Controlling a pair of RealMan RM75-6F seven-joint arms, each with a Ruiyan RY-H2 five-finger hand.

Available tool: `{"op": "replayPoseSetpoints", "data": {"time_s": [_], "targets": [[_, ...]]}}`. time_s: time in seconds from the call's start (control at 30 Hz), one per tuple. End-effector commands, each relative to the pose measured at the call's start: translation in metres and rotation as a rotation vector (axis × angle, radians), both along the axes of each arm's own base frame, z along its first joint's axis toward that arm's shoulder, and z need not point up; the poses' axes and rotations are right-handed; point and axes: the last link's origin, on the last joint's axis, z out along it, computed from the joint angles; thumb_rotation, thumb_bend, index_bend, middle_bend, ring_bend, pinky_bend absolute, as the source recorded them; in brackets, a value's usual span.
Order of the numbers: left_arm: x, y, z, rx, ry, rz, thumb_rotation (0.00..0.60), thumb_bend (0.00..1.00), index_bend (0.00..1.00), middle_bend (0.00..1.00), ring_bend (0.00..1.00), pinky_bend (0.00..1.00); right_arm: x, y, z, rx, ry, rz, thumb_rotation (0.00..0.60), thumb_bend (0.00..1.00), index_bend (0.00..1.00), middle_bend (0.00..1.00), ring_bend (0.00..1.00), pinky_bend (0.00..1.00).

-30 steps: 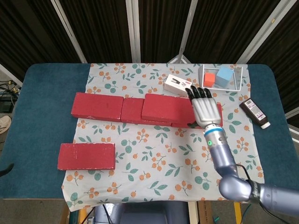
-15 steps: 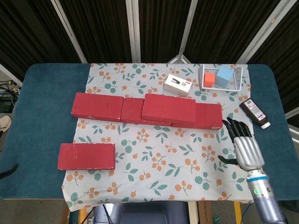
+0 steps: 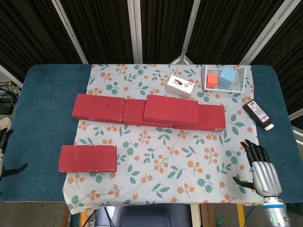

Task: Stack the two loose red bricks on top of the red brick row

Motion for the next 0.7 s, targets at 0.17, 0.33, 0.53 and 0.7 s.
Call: {"op": "replayPoseSetpoints", "data": {"time_s": [0.17,0.33,0.53,0.7], "targets": [[0.042,0.052,-0.003,-0.217,0.093,-0.004,0.6,0.0,0.0,0.0,0.0,0.04,-0.008,-0.001,-0.001,0.008,-0.015,-0.026,0.6,0.08,0.0,0.0,0.0,0.0],[0.071,0.073,-0.022,-0.324,0.164,-0.024,0.6,0.0,0.0,0.0,0.0,0.02,-0.011,-0.003,0.001,0.005,-0.02,-0.039,0.6,0.08,0.0,0.0,0.0,0.0],[0.089,0.073,-0.042,-0.407,0.186,-0.02,0.6,0.0,0.0,0.0,0.0,0.01,-0.013,-0.003,0.002,0.009,-0.02,-0.042,0.6,0.08,0.0,0.0,0.0,0.0],[0.1,0.067,-0.059,-0.465,0.191,-0.03,0.6,0.0,0.0,0.0,0.0,0.0,-0.014,-0.004,0.003,0.005,-0.019,-0.045,0.6,0.08,0.0,0.0,0.0,0.0]]}}
